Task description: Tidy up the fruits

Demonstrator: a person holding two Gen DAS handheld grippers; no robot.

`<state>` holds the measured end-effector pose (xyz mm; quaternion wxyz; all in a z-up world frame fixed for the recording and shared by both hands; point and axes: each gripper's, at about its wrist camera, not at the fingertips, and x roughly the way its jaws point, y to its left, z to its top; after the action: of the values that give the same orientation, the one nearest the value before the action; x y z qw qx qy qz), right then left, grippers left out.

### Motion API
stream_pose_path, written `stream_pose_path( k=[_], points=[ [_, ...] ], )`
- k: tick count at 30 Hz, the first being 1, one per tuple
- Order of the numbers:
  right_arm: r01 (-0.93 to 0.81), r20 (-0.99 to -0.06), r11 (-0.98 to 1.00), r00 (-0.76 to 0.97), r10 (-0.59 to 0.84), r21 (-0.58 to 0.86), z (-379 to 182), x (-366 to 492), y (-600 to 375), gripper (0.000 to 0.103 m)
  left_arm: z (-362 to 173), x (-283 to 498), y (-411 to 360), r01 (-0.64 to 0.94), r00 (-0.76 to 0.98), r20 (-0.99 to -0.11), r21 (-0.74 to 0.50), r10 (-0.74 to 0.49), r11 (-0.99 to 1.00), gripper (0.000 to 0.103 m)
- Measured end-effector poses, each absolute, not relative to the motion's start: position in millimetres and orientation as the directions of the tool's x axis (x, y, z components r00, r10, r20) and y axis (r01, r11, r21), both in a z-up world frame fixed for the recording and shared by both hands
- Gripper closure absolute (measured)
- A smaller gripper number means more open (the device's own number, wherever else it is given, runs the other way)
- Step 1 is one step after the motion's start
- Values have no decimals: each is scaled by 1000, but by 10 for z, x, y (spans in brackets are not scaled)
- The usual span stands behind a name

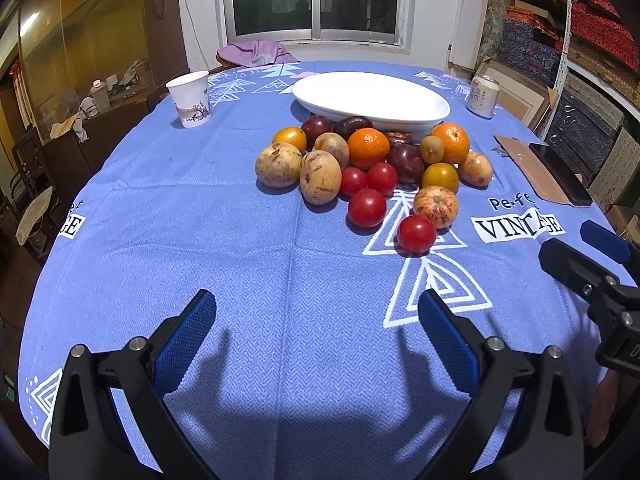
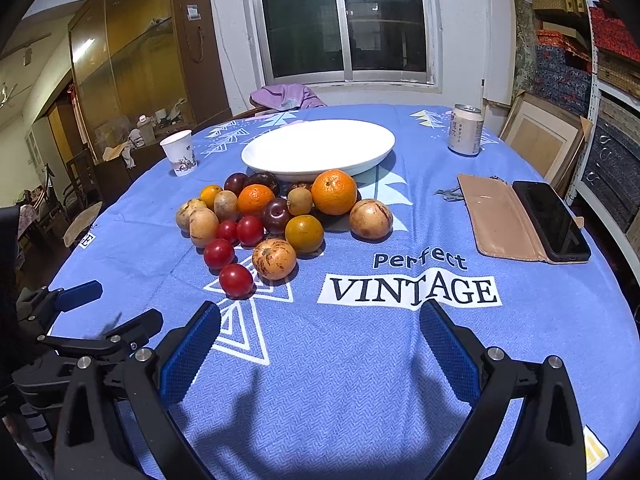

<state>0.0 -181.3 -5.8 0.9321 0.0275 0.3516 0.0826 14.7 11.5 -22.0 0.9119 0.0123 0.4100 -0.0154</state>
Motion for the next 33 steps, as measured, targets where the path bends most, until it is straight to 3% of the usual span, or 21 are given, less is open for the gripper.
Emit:
stream_pose_path(
  k=[33],
  points=[
    [-137,-649,984,740,178,113,-71,24,-1832,3,-289,176,114,38,647,-762,2,-23,999,4]
  ],
)
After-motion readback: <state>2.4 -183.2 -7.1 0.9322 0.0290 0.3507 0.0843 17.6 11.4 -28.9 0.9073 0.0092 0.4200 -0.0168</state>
